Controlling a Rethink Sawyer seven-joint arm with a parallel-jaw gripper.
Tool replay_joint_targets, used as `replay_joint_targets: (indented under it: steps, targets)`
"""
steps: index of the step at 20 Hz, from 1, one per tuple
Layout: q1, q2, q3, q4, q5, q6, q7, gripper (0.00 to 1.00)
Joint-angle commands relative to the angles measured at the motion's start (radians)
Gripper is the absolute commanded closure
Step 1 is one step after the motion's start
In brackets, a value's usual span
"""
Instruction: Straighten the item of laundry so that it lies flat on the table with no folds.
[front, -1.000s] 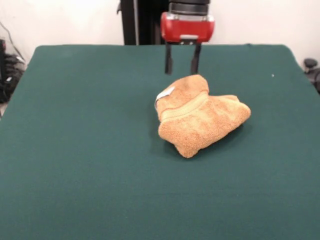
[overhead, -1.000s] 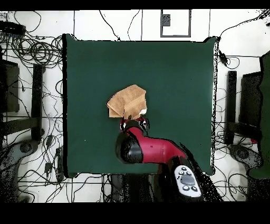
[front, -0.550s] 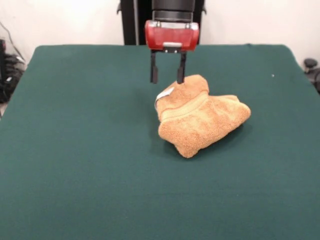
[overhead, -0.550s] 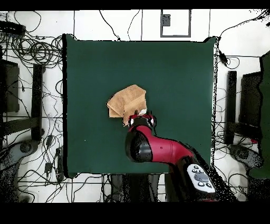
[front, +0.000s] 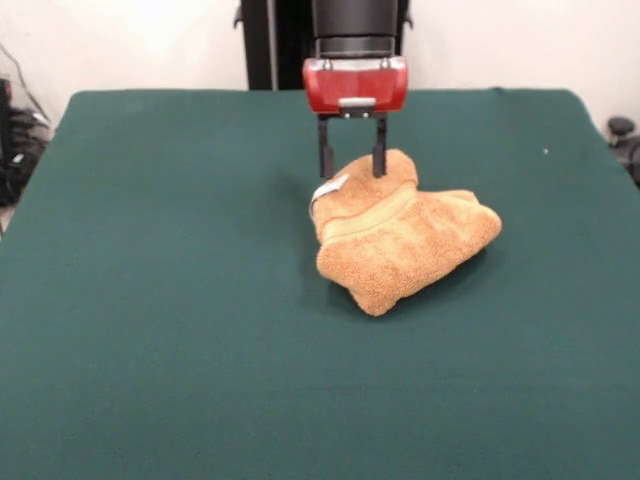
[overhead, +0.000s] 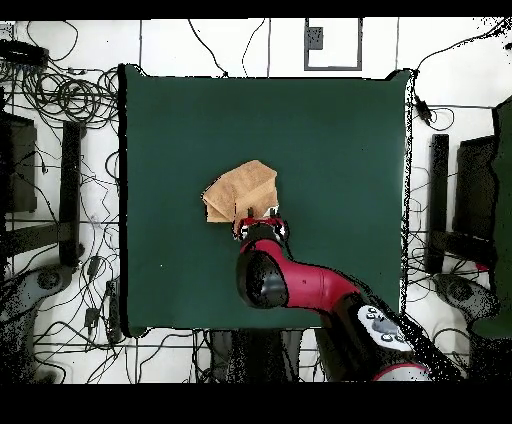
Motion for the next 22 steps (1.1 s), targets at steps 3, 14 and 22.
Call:
replay_joint_targets:
  steps: [3, 14, 22]
  targets:
    - [-0.060, 0.032, 0.231, 0.058, 0.014, 0.148, 0.204, 0.00]
    - [-0.007, -0.018, 0.174, 0.065, 0.066, 0.289, 0.170, 0.00]
    - [0.096, -0.099, 0.049, 0.054, 0.110, 0.455, 0.175, 0.00]
